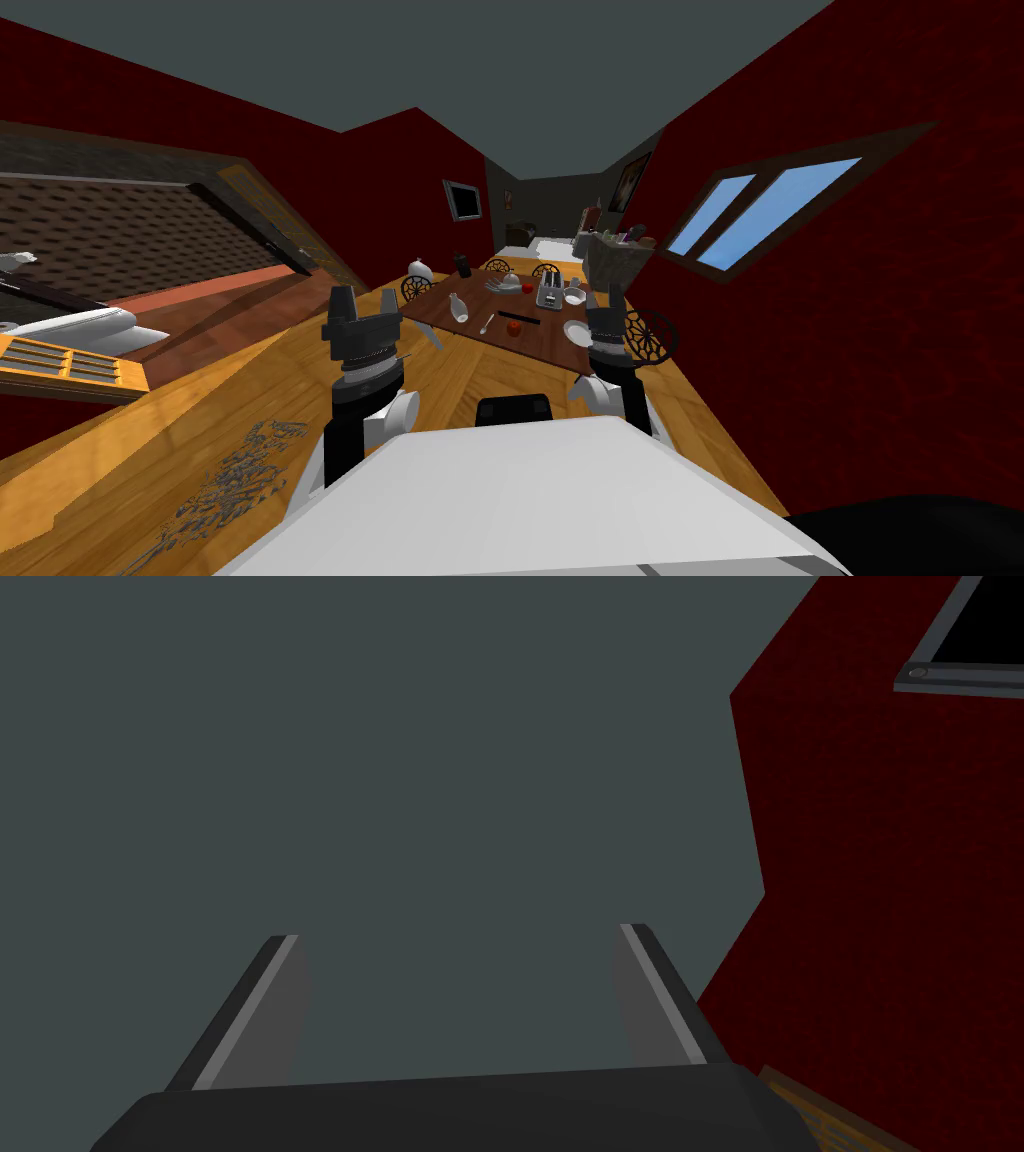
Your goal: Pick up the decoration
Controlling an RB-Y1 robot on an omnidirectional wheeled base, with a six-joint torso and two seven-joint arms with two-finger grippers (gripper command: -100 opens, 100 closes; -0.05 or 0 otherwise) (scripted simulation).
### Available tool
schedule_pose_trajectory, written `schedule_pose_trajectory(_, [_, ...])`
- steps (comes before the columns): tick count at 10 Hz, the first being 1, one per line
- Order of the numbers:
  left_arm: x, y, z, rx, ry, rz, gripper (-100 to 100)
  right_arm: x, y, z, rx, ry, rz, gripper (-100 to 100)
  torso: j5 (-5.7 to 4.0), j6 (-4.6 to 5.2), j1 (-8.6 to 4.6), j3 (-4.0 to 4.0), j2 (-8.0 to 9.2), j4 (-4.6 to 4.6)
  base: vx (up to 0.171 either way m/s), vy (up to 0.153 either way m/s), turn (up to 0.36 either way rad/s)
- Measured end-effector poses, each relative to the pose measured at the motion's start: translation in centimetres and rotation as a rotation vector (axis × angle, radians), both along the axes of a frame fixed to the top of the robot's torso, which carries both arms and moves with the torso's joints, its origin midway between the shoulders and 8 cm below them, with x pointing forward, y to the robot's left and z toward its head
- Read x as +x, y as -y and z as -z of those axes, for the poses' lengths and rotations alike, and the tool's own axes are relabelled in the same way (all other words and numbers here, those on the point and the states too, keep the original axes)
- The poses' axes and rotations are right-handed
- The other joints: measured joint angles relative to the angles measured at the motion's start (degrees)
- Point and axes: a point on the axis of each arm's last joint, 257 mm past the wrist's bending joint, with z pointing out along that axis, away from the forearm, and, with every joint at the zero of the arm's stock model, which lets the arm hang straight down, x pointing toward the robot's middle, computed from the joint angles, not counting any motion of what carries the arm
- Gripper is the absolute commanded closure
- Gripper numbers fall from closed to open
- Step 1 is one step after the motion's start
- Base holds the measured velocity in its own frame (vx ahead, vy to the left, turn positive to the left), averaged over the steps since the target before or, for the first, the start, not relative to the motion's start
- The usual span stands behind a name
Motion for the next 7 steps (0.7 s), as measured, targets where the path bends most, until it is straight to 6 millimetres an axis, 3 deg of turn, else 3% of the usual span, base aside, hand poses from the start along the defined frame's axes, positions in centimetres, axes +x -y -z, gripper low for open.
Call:
schedule_pose_trajectory(3, [0.0, 0.0, 0.0, 0.0, 0.0, 0.0, 0, 0.9, -1.8, 0.1, -0.084, 0.012, -0.054, -100, 0.05, -0.02, 0.24, -0.11, -0.19, -0.04, 0.045, 0.069, 0.112])
schedule_pose_trajectory(7, [0.0, 0.0, 0.0, 0.0, 0.0, 0.0, 0, 2.5, -5.3, 1.1, -0.219, 0.033, -0.142, -100, 0.1, -0.02, 0.42, -0.11, -0.18, -0.04, 0.035, 0.11, 0.167])
